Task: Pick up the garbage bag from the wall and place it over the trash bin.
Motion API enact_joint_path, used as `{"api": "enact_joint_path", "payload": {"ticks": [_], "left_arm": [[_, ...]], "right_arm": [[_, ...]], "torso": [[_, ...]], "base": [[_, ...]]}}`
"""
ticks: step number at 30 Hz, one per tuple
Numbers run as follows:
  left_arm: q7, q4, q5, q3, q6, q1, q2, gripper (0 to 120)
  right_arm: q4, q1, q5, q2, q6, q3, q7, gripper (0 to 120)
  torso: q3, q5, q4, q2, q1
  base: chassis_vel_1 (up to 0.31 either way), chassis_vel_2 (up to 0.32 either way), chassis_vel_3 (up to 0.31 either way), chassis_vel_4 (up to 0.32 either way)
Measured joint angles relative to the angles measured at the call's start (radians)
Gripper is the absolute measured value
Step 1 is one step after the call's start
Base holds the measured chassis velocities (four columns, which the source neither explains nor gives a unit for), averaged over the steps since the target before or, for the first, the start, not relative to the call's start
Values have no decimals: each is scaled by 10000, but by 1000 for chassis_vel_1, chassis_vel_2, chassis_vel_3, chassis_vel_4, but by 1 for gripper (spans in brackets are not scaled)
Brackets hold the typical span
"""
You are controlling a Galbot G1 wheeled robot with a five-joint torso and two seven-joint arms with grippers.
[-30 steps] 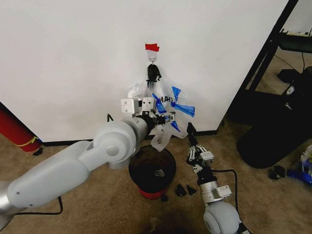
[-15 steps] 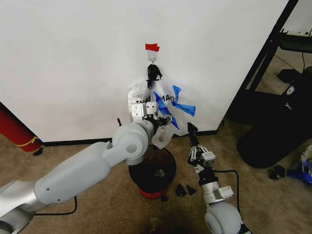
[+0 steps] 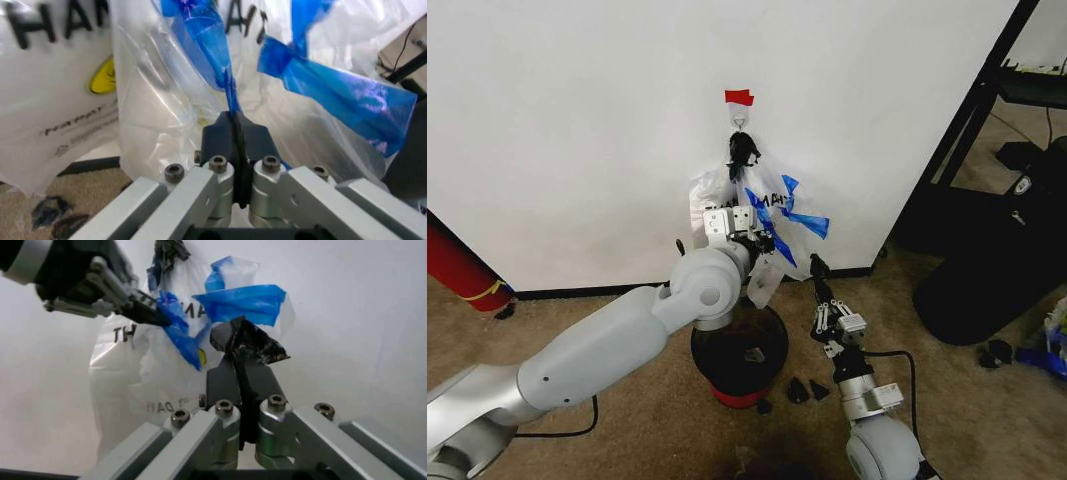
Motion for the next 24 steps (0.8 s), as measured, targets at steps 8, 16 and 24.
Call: {"api": "enact_joint_path", "payload": {"ticks": [8, 16, 24], "left_arm": [[390, -803, 326, -716, -414, 820, 857, 0], [641, -1559, 739, -955, -604, 1644, 924, 0], [733, -1849, 1045, -1000, -648, 1973, 806, 0]], "right_arm": [[441, -260, 343, -170, -338, 96, 195, 6], [1560, -1411, 398, -1259, -764, 1150, -31, 34], [2588, -1804, 489, -3356, -1549, 2353, -13, 63]], "torso": [[-1, -1, 5, 1, -1], [-1, 1, 0, 0, -1], [-1, 1, 0, 1, -1]], "base": [[0, 0, 0, 0], [0, 0, 0, 0], [0, 0, 0, 0]]}}
